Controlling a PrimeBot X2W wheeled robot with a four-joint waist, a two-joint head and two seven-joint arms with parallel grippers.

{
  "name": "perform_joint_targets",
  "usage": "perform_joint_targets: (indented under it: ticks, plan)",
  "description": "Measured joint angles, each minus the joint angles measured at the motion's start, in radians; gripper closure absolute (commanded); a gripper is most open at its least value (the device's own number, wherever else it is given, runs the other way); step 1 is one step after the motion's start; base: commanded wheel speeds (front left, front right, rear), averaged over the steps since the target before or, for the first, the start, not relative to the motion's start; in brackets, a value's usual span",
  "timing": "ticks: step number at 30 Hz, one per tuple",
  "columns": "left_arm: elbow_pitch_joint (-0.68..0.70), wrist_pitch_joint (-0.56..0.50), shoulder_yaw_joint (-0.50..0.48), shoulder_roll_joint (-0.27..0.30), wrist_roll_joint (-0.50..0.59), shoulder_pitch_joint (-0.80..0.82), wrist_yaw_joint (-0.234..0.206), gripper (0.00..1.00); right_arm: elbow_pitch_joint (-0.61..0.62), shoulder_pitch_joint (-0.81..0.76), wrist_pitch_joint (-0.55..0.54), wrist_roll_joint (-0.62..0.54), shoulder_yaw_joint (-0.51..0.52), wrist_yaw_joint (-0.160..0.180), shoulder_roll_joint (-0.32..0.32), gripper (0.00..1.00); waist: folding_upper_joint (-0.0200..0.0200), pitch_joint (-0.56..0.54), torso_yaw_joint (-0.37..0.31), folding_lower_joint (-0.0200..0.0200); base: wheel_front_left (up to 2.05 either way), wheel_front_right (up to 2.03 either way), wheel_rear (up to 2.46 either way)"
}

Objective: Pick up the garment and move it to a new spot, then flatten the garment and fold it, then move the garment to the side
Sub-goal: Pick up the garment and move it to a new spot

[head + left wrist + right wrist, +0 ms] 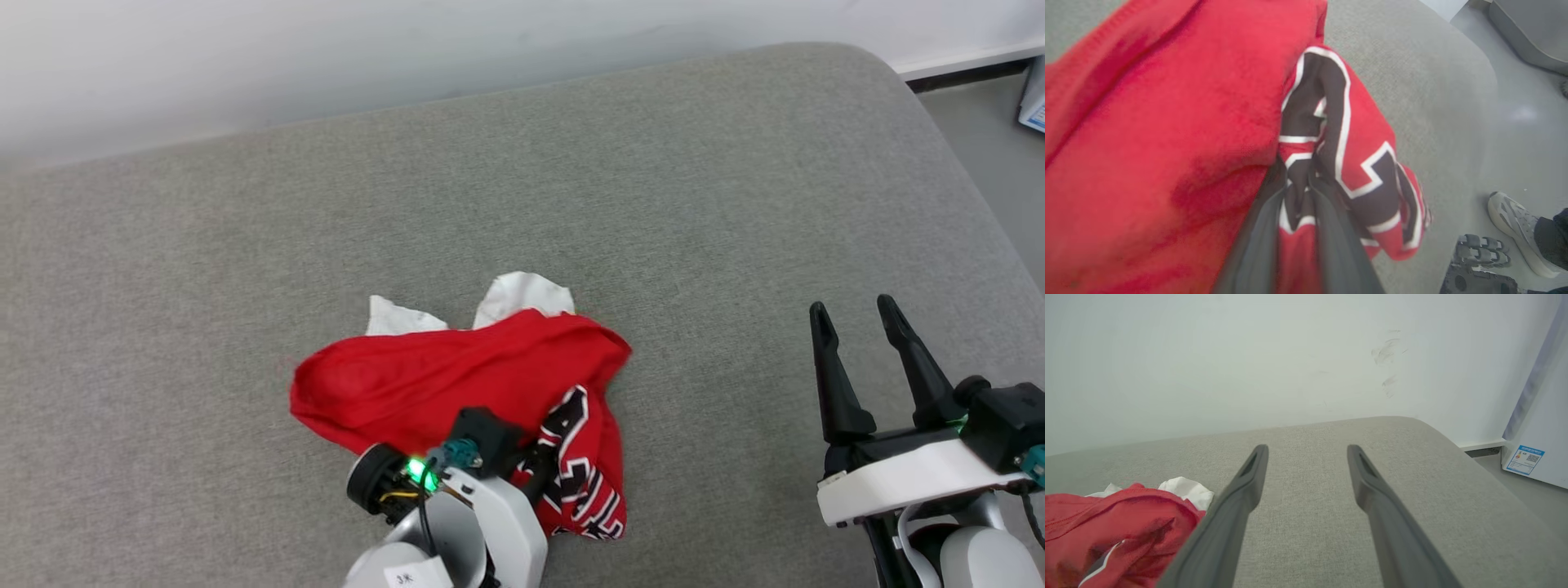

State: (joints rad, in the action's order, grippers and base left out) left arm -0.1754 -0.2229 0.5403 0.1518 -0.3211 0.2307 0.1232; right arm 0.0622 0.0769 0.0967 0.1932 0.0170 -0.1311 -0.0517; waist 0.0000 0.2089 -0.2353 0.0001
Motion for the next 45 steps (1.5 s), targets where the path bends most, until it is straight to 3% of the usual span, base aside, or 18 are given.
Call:
perform_joint_targets:
  ticks: [2, 3, 4, 10, 14, 27, 36, 45]
  plan:
    - [-0.004, 0.001, 0.019, -0.001, -0.004, 0.0, 0.002, 1.0, -0.003, 0.003, 0.001, 0.0, 0.0, 0.0, 0.0, 0.0, 0.0, 0.001, 0.01, 0.0, 0.0, 0.0, 0.0]
    - [-0.005, 0.005, 0.029, -0.001, -0.014, 0.0, 0.002, 0.24, -0.005, 0.003, 0.001, -0.001, 0.001, 0.0, 0.0, 0.0, 0.0, -0.001, 0.015, 0.0, 0.0, 0.0, 0.0]
    - [-0.005, 0.006, 0.035, -0.002, -0.025, 0.0, 0.002, 0.0, -0.006, 0.003, 0.001, -0.005, 0.002, 0.0, 0.0, 0.0, 0.0, -0.003, 0.022, 0.0, 0.0, 0.0, 0.0]
    - [0.038, 0.116, 0.033, -0.004, -0.026, 0.016, 0.005, 0.0, -0.004, 0.0, -0.01, -0.027, 0.007, 0.0, 0.0, 0.0, 0.0, -0.035, 0.066, 0.0, 0.0, 0.0, 0.0]
    - [0.06, 0.191, 0.016, -0.013, -0.023, 0.012, -0.02, 0.0, 0.005, -0.008, -0.024, -0.038, 0.009, 0.0, 0.0, 0.0, 0.0, -0.06, 0.103, 0.0, 0.0, 0.0, 0.0]
    - [0.045, 0.422, -0.147, -0.012, -0.02, -0.052, -0.182, 0.0, 0.047, -0.078, -0.074, -0.054, 0.022, 0.0, 0.0, 0.0, 0.0, -0.14, 0.218, -0.0001, 0.0, 0.0, 0.0]
    - [0.019, 0.457, -0.265, 0.07, -0.04, -0.123, -0.24, 0.0, 0.066, -0.131, -0.098, -0.042, 0.024, 0.0, 0.0, 0.0, 0.0, -0.201, 0.248, -0.0002, 0.0, 0.0, 0.0]
    - [0.089, 0.401, -0.312, 0.15, -0.039, -0.206, -0.288, 0.0, 0.069, -0.186, -0.103, -0.025, 0.035, 0.0, 0.0, 0.0, 0.0, -0.232, 0.238, -0.0003, 0.0, 0.0, 0.0]
